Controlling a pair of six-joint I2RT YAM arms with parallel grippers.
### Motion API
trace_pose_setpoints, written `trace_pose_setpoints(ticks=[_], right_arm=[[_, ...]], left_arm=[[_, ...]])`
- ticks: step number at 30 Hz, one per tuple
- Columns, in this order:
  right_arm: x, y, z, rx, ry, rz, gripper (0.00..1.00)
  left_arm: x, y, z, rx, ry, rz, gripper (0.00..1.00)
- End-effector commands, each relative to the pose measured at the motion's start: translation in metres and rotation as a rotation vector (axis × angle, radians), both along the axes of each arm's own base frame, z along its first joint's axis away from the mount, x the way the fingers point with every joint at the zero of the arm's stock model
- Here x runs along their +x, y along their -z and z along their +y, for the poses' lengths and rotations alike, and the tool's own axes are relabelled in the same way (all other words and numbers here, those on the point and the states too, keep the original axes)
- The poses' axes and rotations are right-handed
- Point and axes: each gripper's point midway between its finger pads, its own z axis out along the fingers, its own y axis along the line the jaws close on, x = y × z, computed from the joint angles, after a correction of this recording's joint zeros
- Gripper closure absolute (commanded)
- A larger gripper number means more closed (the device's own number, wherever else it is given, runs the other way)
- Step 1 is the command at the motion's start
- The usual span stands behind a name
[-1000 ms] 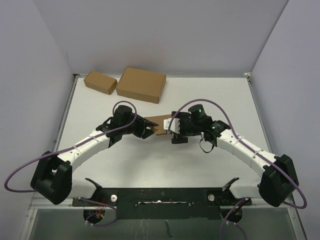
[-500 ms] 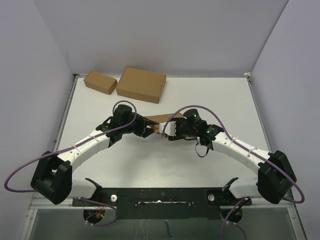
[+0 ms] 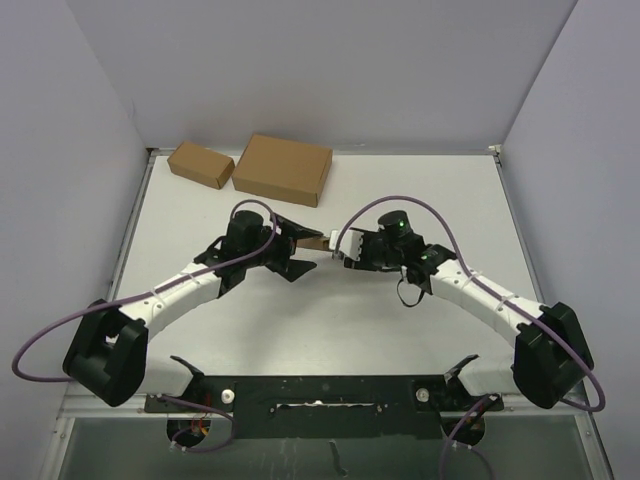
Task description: Fold the paper box
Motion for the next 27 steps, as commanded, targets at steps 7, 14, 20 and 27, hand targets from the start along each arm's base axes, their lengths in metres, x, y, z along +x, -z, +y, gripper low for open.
trace_pose_setpoints(ticks=[7, 14, 20, 27], right_arm=[[0.012, -0.058, -0.016, 0.373, 0.118, 0.173, 0.74], [0.011, -0.075, -0.032, 0.637, 0.209, 0.530, 0.75], [0.012, -0.074, -0.028, 0.754, 0.280, 0.859, 0.75], [0.025, -0.054, -0.024, 0.870, 0.388, 1.189, 0.75]], left_arm=[[0.000, -0.048, 0.026, 0.081, -0.011, -0.285, 0.12], [-0.006, -0.032, 0.064, 0.446, 0.090, -0.552, 0.02], [-0.030, -0.023, 0.079, 0.507, 0.151, -0.813, 0.02], [-0.048, 0.001, 0.089, 0.554, 0.217, -0.800, 0.02]])
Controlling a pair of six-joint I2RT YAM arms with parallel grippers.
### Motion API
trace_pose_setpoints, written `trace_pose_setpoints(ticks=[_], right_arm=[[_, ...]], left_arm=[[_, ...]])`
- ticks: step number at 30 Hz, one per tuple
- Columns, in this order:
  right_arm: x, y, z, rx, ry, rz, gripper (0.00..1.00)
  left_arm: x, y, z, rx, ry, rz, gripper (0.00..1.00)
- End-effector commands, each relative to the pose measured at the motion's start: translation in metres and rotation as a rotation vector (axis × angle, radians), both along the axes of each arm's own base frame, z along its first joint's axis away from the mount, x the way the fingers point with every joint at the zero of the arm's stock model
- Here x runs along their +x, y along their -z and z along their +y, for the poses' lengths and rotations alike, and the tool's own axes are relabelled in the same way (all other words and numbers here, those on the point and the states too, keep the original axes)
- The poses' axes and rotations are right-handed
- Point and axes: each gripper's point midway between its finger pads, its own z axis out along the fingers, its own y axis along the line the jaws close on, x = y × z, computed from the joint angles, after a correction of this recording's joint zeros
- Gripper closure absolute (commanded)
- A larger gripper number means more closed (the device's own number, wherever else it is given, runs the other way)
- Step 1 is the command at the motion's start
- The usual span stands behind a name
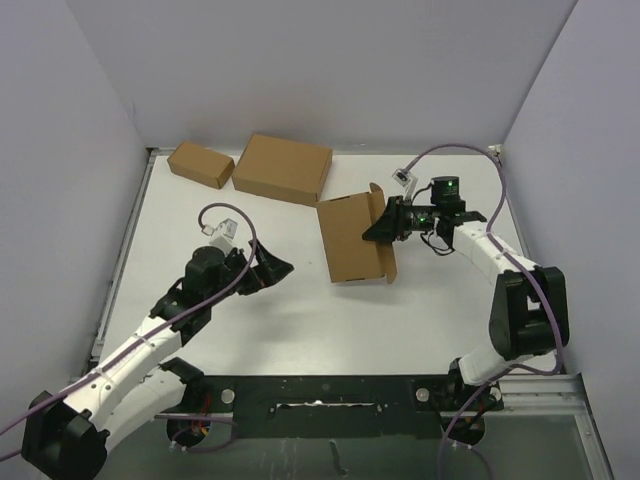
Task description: Fold the paper box
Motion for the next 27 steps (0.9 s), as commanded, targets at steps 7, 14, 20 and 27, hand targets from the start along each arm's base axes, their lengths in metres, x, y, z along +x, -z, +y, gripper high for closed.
trace_pose_setpoints(ticks=[7, 14, 20, 27], right_arm=[[0.008, 0.028, 0.014, 0.189, 0.032, 0.390, 0.73], [0.008, 0.077, 0.014, 0.136, 0.071, 0.519, 0.71], [0.004, 0.103, 0.012, 0.032, 0.131, 0.547, 0.53], [0.003, 0.117, -0.001, -0.073, 0.180, 0.532, 0.33]], left_arm=[[-0.001, 0.006, -0.009, -0.028, 0.056, -0.035, 0.05], [0.011, 0.019, -0.021, -0.032, 0.060, 0.038, 0.07], [0.022, 0.028, -0.032, 0.001, 0.080, 0.076, 0.08], [0.030, 0.016, -0.034, -0.028, 0.067, 0.026, 0.08]])
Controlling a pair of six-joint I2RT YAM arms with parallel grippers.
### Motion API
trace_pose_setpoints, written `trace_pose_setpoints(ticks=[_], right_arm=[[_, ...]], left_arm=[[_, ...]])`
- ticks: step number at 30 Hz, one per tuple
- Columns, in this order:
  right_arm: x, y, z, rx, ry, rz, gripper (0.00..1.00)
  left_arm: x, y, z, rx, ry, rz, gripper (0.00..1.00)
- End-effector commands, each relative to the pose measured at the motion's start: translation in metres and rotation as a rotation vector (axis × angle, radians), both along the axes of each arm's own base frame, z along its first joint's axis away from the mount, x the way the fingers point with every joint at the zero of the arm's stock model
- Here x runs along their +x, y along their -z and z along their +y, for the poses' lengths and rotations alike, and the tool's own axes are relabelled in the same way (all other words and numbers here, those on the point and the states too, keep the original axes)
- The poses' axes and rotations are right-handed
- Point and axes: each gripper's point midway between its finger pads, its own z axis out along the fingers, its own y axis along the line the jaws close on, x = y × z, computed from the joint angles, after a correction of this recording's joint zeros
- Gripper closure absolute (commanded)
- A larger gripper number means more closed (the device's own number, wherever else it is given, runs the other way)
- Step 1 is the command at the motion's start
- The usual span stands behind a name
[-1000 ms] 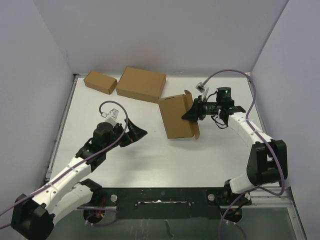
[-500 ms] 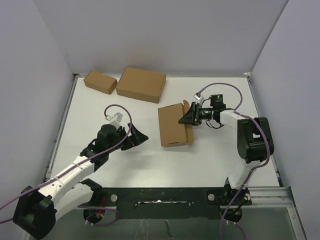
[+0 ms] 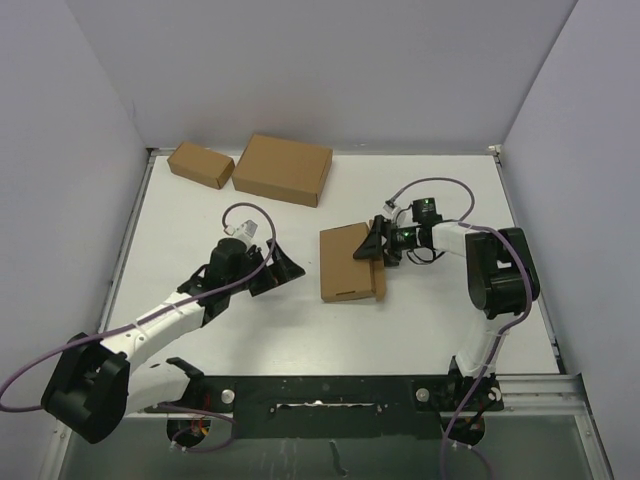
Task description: Fold the paper box
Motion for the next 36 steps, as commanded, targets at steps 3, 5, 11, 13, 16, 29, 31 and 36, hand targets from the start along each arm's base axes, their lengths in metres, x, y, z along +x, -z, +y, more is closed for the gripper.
trace_pose_setpoints(ticks=[3, 5, 11, 13, 16, 29, 31, 36], right_arm=[[0.001, -0.001, -0.012, -0.100, -0.007, -0.068, 0.23], [0.002, -0.002, -0.015, -0.129, -0.017, -0.090, 0.17], [0.008, -0.019, -0.037, -0.257, -0.045, -0.220, 0.01], [0.007, -0.025, -0.046, -0.287, -0.046, -0.263, 0.02], [0.008, -0.039, -0.061, -0.313, -0.040, -0.340, 0.02], [-0.008, -0.055, -0.057, -0.251, -0.123, -0.528, 0.65], [-0.005, -0.042, -0.055, -0.254, -0.134, -0.481, 0.81], [-0.003, -0.010, -0.047, -0.264, -0.176, -0.384, 0.90]], left_arm=[[0.017, -0.046, -0.009, -0.074, 0.002, -0.145, 0.08], [0.015, -0.047, -0.007, -0.061, 0.004, -0.149, 0.08], [0.010, -0.055, 0.004, -0.021, -0.002, -0.187, 0.08], [0.009, -0.058, 0.006, -0.015, -0.003, -0.197, 0.08], [0.006, -0.064, 0.005, -0.040, 0.015, -0.219, 0.08], [0.014, -0.059, -0.013, -0.066, 0.082, -0.214, 0.15], [0.019, -0.056, -0.018, -0.055, 0.097, -0.199, 0.17], [0.030, -0.047, -0.028, -0.002, 0.140, -0.181, 0.22]])
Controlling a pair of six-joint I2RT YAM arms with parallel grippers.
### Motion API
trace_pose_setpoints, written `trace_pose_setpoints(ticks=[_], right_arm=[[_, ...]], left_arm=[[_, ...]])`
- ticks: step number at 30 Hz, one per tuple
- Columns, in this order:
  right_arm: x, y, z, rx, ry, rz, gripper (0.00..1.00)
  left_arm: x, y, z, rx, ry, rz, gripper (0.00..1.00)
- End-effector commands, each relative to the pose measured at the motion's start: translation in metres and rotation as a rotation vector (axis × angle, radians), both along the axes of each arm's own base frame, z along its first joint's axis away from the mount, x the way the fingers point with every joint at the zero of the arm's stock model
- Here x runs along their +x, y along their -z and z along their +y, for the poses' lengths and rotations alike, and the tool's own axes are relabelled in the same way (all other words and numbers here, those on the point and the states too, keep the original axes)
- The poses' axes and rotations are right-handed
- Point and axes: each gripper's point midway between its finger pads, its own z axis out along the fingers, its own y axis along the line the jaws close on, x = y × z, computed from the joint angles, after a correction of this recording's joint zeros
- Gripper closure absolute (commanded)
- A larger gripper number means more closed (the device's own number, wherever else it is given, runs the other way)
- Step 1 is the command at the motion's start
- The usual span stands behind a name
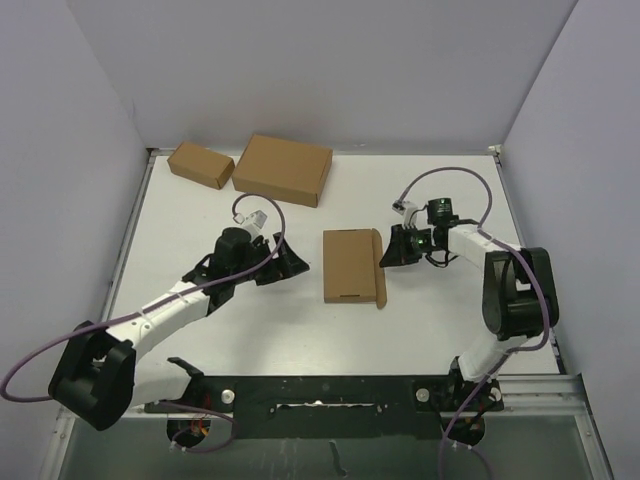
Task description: Fold the paper box
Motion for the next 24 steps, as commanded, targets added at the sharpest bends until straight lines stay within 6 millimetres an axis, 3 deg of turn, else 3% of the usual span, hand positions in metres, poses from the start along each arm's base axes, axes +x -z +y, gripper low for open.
trace_pose_setpoints(ticks=[1, 7, 12, 14, 18, 21, 24], right_arm=[[0.010, 0.006, 0.012, -0.001, -0.051, -0.006, 0.91], [0.004, 0.019, 0.042, -0.027, -0.170, 0.022, 0.93], [-0.002, 0.025, 0.064, -0.044, -0.258, 0.033, 0.93], [-0.004, 0.026, 0.067, -0.046, -0.275, 0.034, 0.92], [-0.003, 0.017, 0.057, -0.053, -0.270, -0.002, 0.90], [0.002, -0.002, 0.035, -0.032, -0.244, -0.083, 0.87], [-0.010, -0.031, 0.028, 0.095, -0.321, -0.180, 0.83]], left_arm=[[0.022, -0.031, -0.019, -0.005, 0.067, -0.111, 0.23], [0.036, -0.037, -0.040, 0.005, 0.136, -0.125, 0.38], [0.043, -0.032, -0.057, 0.008, 0.194, -0.113, 0.52], [0.045, -0.027, -0.063, 0.009, 0.212, -0.102, 0.53], [0.052, -0.027, -0.081, -0.022, 0.251, -0.097, 0.57], [0.058, -0.025, -0.103, -0.048, 0.289, -0.088, 0.62], [0.063, -0.014, -0.123, -0.059, 0.325, -0.050, 0.66]])
